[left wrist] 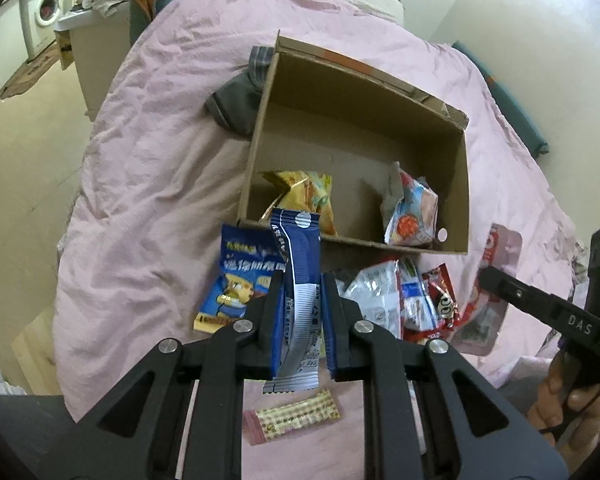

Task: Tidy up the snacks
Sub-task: 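Carry both snacks into the box and open both tools to release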

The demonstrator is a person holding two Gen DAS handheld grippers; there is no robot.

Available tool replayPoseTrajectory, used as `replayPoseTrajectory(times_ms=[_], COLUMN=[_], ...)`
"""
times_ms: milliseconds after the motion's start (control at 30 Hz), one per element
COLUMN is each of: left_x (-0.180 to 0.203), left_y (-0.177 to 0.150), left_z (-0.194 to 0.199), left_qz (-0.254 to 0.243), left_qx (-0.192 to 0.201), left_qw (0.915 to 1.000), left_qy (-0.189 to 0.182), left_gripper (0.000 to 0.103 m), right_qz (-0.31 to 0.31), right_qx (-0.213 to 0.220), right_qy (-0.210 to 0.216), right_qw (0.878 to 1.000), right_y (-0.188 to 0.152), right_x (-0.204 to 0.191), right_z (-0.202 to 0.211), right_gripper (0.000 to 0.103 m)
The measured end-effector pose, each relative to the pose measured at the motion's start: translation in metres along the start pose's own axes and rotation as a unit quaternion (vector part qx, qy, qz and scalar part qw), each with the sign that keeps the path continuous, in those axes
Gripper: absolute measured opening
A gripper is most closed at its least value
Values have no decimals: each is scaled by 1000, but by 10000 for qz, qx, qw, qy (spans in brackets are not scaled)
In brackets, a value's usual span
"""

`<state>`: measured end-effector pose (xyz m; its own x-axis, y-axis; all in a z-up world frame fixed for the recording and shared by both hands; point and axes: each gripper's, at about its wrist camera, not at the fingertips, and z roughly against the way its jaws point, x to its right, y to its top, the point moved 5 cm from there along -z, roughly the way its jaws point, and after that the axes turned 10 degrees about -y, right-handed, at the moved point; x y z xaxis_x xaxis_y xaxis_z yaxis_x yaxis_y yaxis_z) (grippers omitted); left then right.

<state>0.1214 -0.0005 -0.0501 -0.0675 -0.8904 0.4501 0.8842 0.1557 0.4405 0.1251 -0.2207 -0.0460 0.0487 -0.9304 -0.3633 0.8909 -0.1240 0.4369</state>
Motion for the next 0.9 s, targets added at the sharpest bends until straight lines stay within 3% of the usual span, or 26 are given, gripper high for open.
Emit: replayPoseTrajectory(times_ms=[467, 667, 900], left_x=[32, 32, 31], left_y=[93, 107, 108], left_z=[-14, -41, -72], left_qz=[-659, -784, -849], left_qx=[488, 771, 601], left_qw=[9964, 9939, 9944], left_qy=[211, 106, 177], left_gripper=[14, 14, 14], right_qz=[15, 41, 292], right_qx=[675, 637, 535], right_qy=[259, 230, -13], right_qw=[9974, 9977, 9981], right_y=[87, 86, 85], right_x=[-16, -9, -7], right_z=[-21, -50, -73], right_gripper=[13, 13, 13])
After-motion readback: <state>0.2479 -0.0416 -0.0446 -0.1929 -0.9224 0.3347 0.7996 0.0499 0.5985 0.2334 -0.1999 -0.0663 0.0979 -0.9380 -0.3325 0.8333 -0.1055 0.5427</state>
